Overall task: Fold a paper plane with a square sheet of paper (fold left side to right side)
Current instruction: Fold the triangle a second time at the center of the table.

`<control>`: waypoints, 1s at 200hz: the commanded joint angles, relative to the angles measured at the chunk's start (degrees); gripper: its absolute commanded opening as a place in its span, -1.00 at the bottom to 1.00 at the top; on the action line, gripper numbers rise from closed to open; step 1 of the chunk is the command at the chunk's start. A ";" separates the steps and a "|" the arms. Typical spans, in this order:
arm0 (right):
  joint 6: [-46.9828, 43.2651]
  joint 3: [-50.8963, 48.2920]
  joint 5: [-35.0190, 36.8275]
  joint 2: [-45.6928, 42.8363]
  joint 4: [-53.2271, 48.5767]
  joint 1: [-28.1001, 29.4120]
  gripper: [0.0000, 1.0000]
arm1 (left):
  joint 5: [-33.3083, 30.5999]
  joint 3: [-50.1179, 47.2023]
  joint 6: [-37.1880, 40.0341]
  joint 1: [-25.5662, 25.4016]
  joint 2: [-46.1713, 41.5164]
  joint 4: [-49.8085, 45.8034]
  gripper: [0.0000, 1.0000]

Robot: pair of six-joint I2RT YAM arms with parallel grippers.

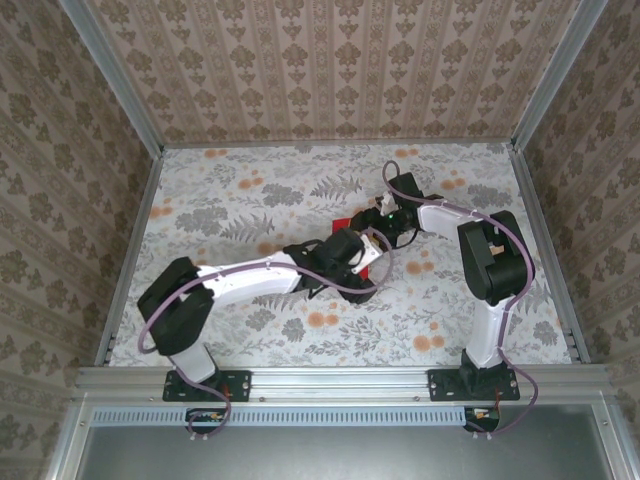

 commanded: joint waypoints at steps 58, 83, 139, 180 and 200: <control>0.80 0.78 -1.02 0.33 -2.06 -0.12 0.31 | -18.74 11.53 6.11 -5.53 12.48 -9.10 0.59; 0.81 0.78 -0.91 0.29 -2.15 -0.12 0.31 | -21.66 13.22 6.58 -5.93 14.77 -10.44 0.57; -0.19 0.99 0.10 0.15 -3.51 -0.02 0.31 | -21.09 13.70 6.19 -5.76 15.31 -11.04 -0.18; -1.88 1.61 1.22 0.13 -5.39 0.03 0.31 | -19.05 13.06 5.00 -4.84 13.40 -10.28 -0.79; -2.62 1.83 1.23 0.07 -5.99 0.00 0.32 | -17.25 12.27 4.17 -3.79 11.89 -9.66 -0.95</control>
